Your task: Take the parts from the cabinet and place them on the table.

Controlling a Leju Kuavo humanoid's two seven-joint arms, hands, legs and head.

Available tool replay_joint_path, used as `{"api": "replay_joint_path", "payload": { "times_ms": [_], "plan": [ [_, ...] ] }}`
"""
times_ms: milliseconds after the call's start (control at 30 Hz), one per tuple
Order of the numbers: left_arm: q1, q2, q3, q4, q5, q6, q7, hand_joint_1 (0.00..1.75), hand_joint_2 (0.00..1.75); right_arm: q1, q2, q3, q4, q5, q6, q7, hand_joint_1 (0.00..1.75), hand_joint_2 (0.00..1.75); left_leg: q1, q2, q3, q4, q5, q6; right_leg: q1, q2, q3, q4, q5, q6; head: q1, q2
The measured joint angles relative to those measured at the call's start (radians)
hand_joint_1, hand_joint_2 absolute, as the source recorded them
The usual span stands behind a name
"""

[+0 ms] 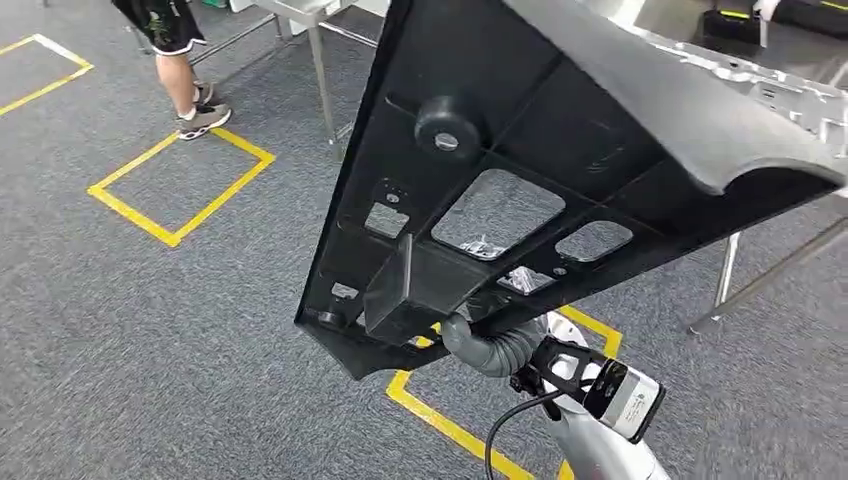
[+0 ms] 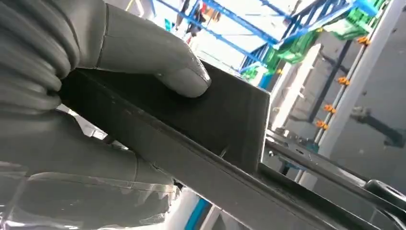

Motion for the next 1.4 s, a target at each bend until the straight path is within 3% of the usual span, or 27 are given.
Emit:
{"api": "replay_joint_path", "payload": {
  "times_ms": [33, 167, 200, 233, 267, 333, 367, 400, 433, 500, 533, 567, 700, 767, 800, 867, 900, 933, 1000, 1033, 1067, 1200, 1233, 1267, 1300, 1367, 1400],
  "plan": [
    [0.000, 0.000, 0.000, 0.000, 0.000, 0.000, 0.000, 0.00, 1.75, -0.001, 0.000, 0.000, 0.000, 0.000, 0.000, 0.000, 1.75, 1.75, -0.002, 0.006, 0.003, 0.001, -0.003, -0.005, 0.006, -0.044, 0.035, -0.069, 0.001, -0.006, 0.000, 0.000],
    [-0.003, 0.000, 0.000, 0.000, 0.000, 0.002, -0.003, 0.00, 1.75, -0.005, 0.001, 0.000, 0.000, 0.000, 0.000, 0.000, 1.75, 1.75, -0.008, 0.039, 0.008, 0.001, -0.009, -0.026, 0.018, -0.006, 0.026, -0.069, 0.004, -0.025, 0.000, 0.000],
    [-0.007, 0.000, 0.000, 0.000, 0.000, 0.002, -0.004, 0.00, 1.75, -0.005, 0.002, 0.000, 0.000, 0.000, 0.001, 0.000, 1.75, 1.75, -0.004, 0.031, 0.007, 0.006, -0.016, -0.035, 0.006, 0.003, 0.033, -0.080, 0.011, -0.035, 0.000, 0.000],
    [-0.010, 0.002, 0.000, 0.000, 0.000, 0.004, -0.006, 0.00, 1.75, -0.006, 0.003, 0.000, 0.000, 0.000, 0.002, 0.000, 1.75, 1.75, 0.000, -0.015, 0.002, 0.026, -0.032, -0.039, 0.007, 0.010, 0.035, -0.084, 0.012, -0.038, 0.000, 0.000],
    [-0.008, 0.002, 0.001, 0.000, 0.000, 0.004, -0.006, 0.00, 1.75, -0.011, 0.006, 0.000, 0.003, -0.001, 0.004, 0.000, 1.75, 1.75, 0.003, -0.043, -0.023, 0.085, -0.070, -0.040, 0.006, 0.015, 0.036, -0.084, 0.013, -0.044, 0.000, 0.000],
    [-0.002, 0.004, 0.002, 0.000, 0.000, 0.007, -0.006, 0.00, 1.75, -0.011, 0.012, 0.001, 0.009, -0.001, 0.005, 0.000, 1.75, 1.75, 0.005, -0.059, -0.102, 0.251, -0.145, -0.045, 0.008, 0.037, 0.036, -0.083, 0.012, -0.047, 0.000, 0.000],
    [0.000, 0.006, 0.003, 0.000, 0.000, 0.009, -0.006, 0.00, 1.75, -0.010, 0.012, 0.001, 0.012, -0.001, 0.005, 0.000, 1.75, 1.75, 0.005, -0.060, -0.136, 0.316, -0.161, -0.048, 0.009, 0.049, 0.035, -0.081, 0.012, -0.047, 0.000, 0.000],
    [0.002, 0.008, 0.006, 0.000, 0.000, 0.010, -0.006, 0.00, 1.75, -0.009, 0.012, 0.001, 0.015, -0.001, 0.005, 0.000, 1.75, 1.75, 0.006, -0.060, -0.147, 0.330, -0.150, -0.049, 0.009, 0.062, 0.036, -0.080, 0.012, -0.047, 0.000, 0.000],
    [0.003, 0.011, 0.007, 0.000, 0.000, 0.012, -0.007, 0.00, 1.75, -0.008, 0.012, 0.001, 0.018, -0.002, 0.005, 0.000, 1.75, 1.75, 0.007, -0.061, -0.134, 0.291, -0.115, -0.049, 0.008, 0.075, 0.037, -0.078, 0.011, -0.045, 0.000, 0.000],
    [0.003, 0.018, 0.010, -0.001, 0.000, 0.015, -0.008, 0.00, 1.75, -0.008, 0.012, 0.001, 0.019, -0.002, 0.005, 0.000, 1.75, 1.75, 0.012, -0.073, -0.061, 0.127, -0.021, -0.048, 0.006, 0.100, 0.039, -0.072, 0.007, -0.040, 0.000, 0.000],
    [0.004, 0.022, 0.014, -0.001, 0.000, 0.018, -0.008, 0.00, 1.75, -0.008, 0.012, 0.001, 0.019, -0.002, 0.005, 0.000, 1.75, 1.75, 0.019, -0.114, -0.026, 0.044, 0.004, -0.048, 0.006, 0.110, 0.037, -0.067, 0.004, -0.034, 0.000, 0.000],
    [0.004, 0.024, 0.018, -0.001, 0.000, 0.019, -0.006, 0.00, 1.75, -0.008, 0.012, 0.001, 0.020, -0.003, 0.005, 0.000, 1.75, 1.75, 0.018, -0.140, -0.016, 0.025, -0.013, -0.046, 0.011, 0.121, 0.029, -0.058, 0.003, -0.028, 0.000, 0.000],
    [0.001, 0.035, 0.025, -0.001, 0.000, 0.024, -0.003, 0.00, 1.75, 0.003, 0.013, 0.001, 0.025, -0.004, 0.005, 0.000, 1.75, 1.75, 0.017, -0.108, -0.017, 0.023, -0.004, -0.020, 0.005, 0.154, 0.017, -0.064, 0.012, -0.002, 0.000, 0.000],
    [-0.002, 0.040, 0.029, -0.002, 0.000, 0.021, -0.002, 0.00, 1.75, 0.004, 0.012, 0.001, 0.027, -0.006, 0.007, 0.000, 1.75, 1.75, 0.014, -0.085, -0.015, 0.017, 0.000, -0.003, 0.008, 0.067, -0.008, -0.005, -0.031, 0.003, 0.000, 0.000],
    [0.000, 0.041, 0.033, -0.003, 0.000, 0.017, 0.000, 0.00, 1.75, 0.004, 0.013, 0.001, 0.028, -0.006, 0.008, 0.000, 1.75, 1.75, 0.011, -0.074, -0.016, 0.017, 0.000, -0.001, 0.007, 0.045, -0.044, 0.072, -0.073, 0.006, 0.000, 0.000],
    [0.004, 0.043, 0.040, -0.003, 0.000, 0.014, 0.002, 0.00, 1.75, 0.010, 0.012, 0.002, 0.034, -0.006, 0.014, 0.000, 1.75, 1.75, 0.007, -0.049, -0.017, 0.017, -0.001, 0.002, 0.006, 0.034, -0.120, 0.230, -0.135, 0.009, 0.000, 0.000],
    [0.004, 0.044, 0.040, -0.003, 0.000, 0.014, 0.002, 0.00, 1.75, 0.014, 0.012, 0.002, 0.036, -0.006, 0.017, 0.000, 1.75, 1.75, 0.006, -0.036, -0.017, 0.017, -0.002, 0.003, 0.005, 0.034, -0.138, 0.262, -0.135, 0.009, 0.000, 0.000],
    [0.003, 0.045, 0.041, -0.003, 0.000, 0.013, 0.002, 0.00, 1.75, 0.016, 0.012, 0.002, 0.037, -0.006, 0.019, 0.000, 1.75, 1.75, 0.005, -0.026, -0.016, 0.017, -0.003, 0.003, 0.004, 0.032, -0.127, 0.241, -0.112, 0.009, 0.000, 0.000],
    [0.000, 0.045, 0.041, -0.004, 0.000, 0.011, 0.002, 0.00, 1.75, 0.015, 0.012, 0.002, 0.037, -0.006, 0.019, 0.000, 1.75, 1.75, 0.002, -0.005, -0.010, 0.017, -0.007, 0.001, 0.006, 0.015, -0.035, 0.068, -0.023, 0.000, 0.000, 0.000],
    [-0.001, 0.045, 0.041, -0.004, 0.000, 0.011, 0.001, 0.00, 1.75, 0.013, 0.012, 0.002, 0.037, -0.006, 0.019, 0.000, 1.75, 1.75, 0.000, 0.003, -0.005, 0.017, -0.009, -0.002, 0.011, -0.015, 0.016, -0.024, 0.011, -0.009, 0.000, 0.000],
    [-0.001, 0.045, 0.041, -0.004, 0.000, 0.010, 0.000, 0.00, 1.75, 0.010, 0.012, 0.002, 0.037, -0.006, 0.019, 0.000, 1.75, 1.75, -0.005, 0.010, -0.004, 0.018, -0.012, -0.007, 0.024, -0.055, 0.033, -0.062, -0.005, -0.018, 0.000, 0.000],
    [-0.007, 0.043, 0.042, -0.004, 0.000, 0.010, -0.002, 0.00, 1.75, 0.007, 0.012, 0.001, 0.037, -0.006, 0.019, 0.000, 1.75, 1.75, -0.009, 0.048, 0.005, 0.014, -0.016, -0.027, 0.025, -0.005, 0.025, -0.070, 0.008, -0.033, 0.000, 0.000],
    [-0.009, 0.043, 0.042, -0.004, 0.000, 0.010, -0.002, 0.00, 1.75, 0.008, 0.014, 0.001, 0.036, -0.006, 0.020, 0.000, 1.75, 1.75, -0.001, 0.026, 0.001, 0.021, -0.026, -0.033, 0.014, 0.002, 0.033, -0.080, 0.015, -0.039, 0.000, 0.000],
    [-0.010, 0.043, 0.041, -0.004, -0.001, 0.010, -0.002, 0.00, 1.75, 0.007, 0.014, 0.001, 0.035, -0.006, 0.021, 0.000, 1.75, 1.75, 0.001, -0.022, -0.009, 0.051, -0.047, -0.038, 0.013, 0.011, 0.035, -0.084, 0.017, -0.044, 0.000, 0.000],
    [-0.009, 0.043, 0.042, -0.004, 0.000, 0.010, -0.001, 0.00, 1.75, 0.007, 0.019, 0.001, 0.035, -0.006, 0.022, 0.001, 1.75, 1.75, 0.002, -0.048, -0.039, 0.115, -0.084, -0.041, 0.012, 0.018, 0.034, -0.083, 0.018, -0.048, 0.000, 0.000],
    [-0.002, 0.044, 0.042, -0.004, 0.000, 0.010, 0.000, 0.00, 1.75, 0.015, 0.022, 0.001, 0.035, -0.005, 0.023, 0.001, 1.75, 1.75, 0.003, -0.061, -0.123, 0.288, -0.156, -0.050, 0.013, 0.044, 0.032, -0.082, 0.018, -0.050, 0.000, 0.000],
    [-0.001, 0.044, 0.042, -0.004, 0.000, 0.010, 0.001, 0.00, 1.75, 0.021, 0.022, 0.001, 0.035, -0.005, 0.023, 0.001, 1.75, 1.75, 0.003, -0.061, -0.148, 0.332, -0.160, -0.053, 0.012, 0.057, 0.031, -0.080, 0.018, -0.050, 0.000, 0.000]
  ]
}}
